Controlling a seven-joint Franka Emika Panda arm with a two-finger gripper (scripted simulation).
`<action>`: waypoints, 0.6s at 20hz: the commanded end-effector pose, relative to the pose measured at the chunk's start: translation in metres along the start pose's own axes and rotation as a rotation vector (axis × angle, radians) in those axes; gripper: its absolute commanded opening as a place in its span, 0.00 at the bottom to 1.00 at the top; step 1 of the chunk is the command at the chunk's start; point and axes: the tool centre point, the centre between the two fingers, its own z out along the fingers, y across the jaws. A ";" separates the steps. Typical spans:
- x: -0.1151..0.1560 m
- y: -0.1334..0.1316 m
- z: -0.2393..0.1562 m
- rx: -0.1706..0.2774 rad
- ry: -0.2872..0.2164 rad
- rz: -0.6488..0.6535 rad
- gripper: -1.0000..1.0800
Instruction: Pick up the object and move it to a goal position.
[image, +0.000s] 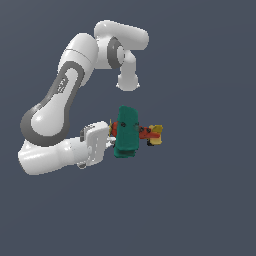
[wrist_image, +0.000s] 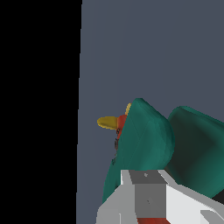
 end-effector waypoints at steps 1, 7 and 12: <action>0.001 0.000 0.001 0.002 -0.002 0.000 0.00; 0.006 -0.004 0.009 0.004 -0.004 0.002 0.00; 0.021 -0.014 0.027 0.011 -0.012 0.005 0.00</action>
